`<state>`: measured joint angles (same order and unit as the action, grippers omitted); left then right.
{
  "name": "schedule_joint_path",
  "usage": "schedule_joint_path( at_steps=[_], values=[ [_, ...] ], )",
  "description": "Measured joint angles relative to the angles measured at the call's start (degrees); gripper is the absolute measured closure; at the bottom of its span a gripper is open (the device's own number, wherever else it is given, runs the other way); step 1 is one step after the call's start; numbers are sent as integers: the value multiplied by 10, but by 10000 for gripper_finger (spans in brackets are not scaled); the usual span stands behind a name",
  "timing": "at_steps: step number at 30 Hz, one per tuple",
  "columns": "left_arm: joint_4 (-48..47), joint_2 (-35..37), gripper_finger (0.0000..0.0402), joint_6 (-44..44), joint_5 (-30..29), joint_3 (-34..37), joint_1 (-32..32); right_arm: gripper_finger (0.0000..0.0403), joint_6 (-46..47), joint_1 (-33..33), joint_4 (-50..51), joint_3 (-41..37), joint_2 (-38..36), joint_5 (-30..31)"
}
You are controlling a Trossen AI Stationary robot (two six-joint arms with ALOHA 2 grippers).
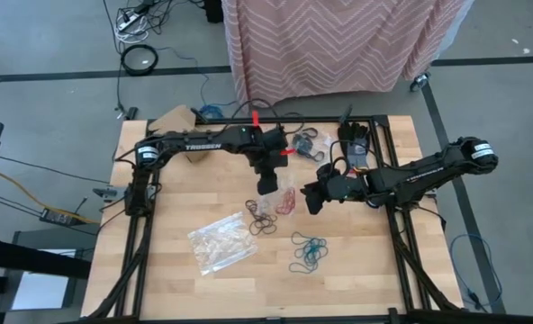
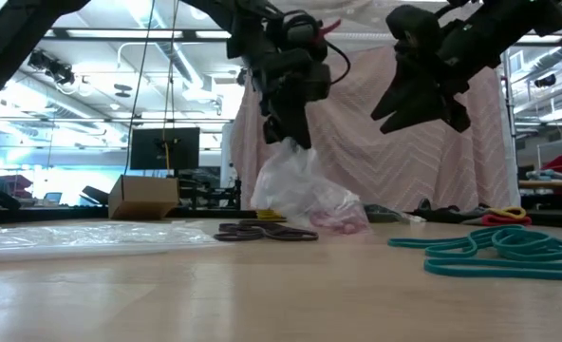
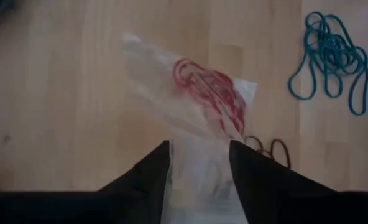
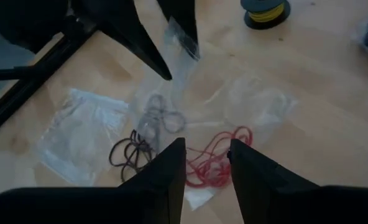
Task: Sort rubber bands
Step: Close the transparent zip bag
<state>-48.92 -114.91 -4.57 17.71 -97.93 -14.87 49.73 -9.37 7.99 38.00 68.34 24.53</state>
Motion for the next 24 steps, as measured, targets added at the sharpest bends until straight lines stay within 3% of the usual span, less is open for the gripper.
schedule_joint_path(
  at_steps=[7,12,15,18,24],
  values=[
    [14,20,205,-41,1,-1,-35,289,-9,0,0,0,0,16],
    [-47,30,204,-73,-14,-1,-66,289,-8,0,4,0,0,15],
    [-118,30,204,-99,56,9,-84,289,2,0,9,0,0,14],
    [-140,37,204,-98,121,64,-87,289,2,0,9,0,0,14],
    [-45,45,204,-4,187,202,-88,289,2,0,11,0,0,14]
  ],
)
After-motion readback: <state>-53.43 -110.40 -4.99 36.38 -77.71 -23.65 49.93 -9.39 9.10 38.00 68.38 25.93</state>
